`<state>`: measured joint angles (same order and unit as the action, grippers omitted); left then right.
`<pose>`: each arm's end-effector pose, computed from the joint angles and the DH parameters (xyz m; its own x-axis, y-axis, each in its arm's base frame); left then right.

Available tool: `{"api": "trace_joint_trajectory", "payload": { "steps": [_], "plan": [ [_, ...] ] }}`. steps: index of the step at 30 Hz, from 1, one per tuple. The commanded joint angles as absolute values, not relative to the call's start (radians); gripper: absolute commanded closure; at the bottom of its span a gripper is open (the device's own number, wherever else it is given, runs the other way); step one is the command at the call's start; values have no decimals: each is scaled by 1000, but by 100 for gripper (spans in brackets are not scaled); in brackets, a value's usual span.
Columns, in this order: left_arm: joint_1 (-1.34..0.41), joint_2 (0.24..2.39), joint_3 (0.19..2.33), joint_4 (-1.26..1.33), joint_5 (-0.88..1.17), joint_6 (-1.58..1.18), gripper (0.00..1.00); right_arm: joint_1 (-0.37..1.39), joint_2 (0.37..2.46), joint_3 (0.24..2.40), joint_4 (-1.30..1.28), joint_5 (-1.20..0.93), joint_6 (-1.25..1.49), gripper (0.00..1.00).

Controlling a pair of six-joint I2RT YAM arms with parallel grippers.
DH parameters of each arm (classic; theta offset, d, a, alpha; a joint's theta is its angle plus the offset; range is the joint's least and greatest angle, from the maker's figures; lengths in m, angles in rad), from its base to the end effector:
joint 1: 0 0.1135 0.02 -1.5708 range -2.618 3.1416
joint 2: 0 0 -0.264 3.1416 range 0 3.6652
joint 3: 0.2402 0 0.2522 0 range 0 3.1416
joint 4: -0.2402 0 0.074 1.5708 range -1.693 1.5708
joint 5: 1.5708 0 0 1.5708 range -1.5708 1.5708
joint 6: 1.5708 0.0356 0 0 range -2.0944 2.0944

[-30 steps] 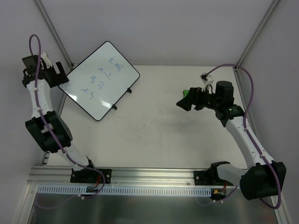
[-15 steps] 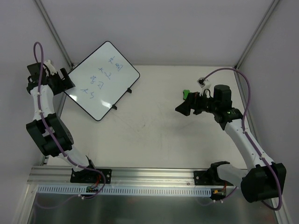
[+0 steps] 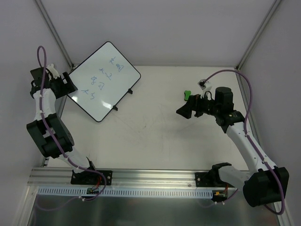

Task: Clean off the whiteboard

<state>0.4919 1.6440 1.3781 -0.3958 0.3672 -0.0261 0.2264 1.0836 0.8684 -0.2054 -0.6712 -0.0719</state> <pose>0.3375 0.1663 0.3044 -0.5364 -0.3151 -0.7829 -0.2052 0.9486 -0.2411 0.2304 0.0758 0.3115 -0.3445 -0.1371 -0.9287 -0.7557 0.6274 0.1877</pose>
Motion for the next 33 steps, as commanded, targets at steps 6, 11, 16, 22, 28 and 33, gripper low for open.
{"api": "trace_joint_trajectory", "payload": {
  "steps": [6, 11, 16, 22, 28, 33],
  "plan": [
    [551, 1595, 1269, -264, 521, -24, 22, 236, 1065, 838, -140, -715, -95, 1],
    [587, 1575, 1218, -184, 636, -32, 24, 238, 1075, 834, -129, -732, -91, 1],
    [609, 1586, 1183, -137, 738, -38, 29, 239, 1088, 839, -121, -747, -89, 1],
    [614, 1621, 1192, -114, 859, -37, 46, 241, 1100, 847, -121, -765, -91, 1],
    [618, 1661, 1207, -107, 905, -32, 53, 245, 1103, 847, -121, -778, -91, 1],
    [620, 1701, 1216, -100, 949, -28, 58, 245, 1103, 836, -121, -779, -97, 1]
  ]
}}
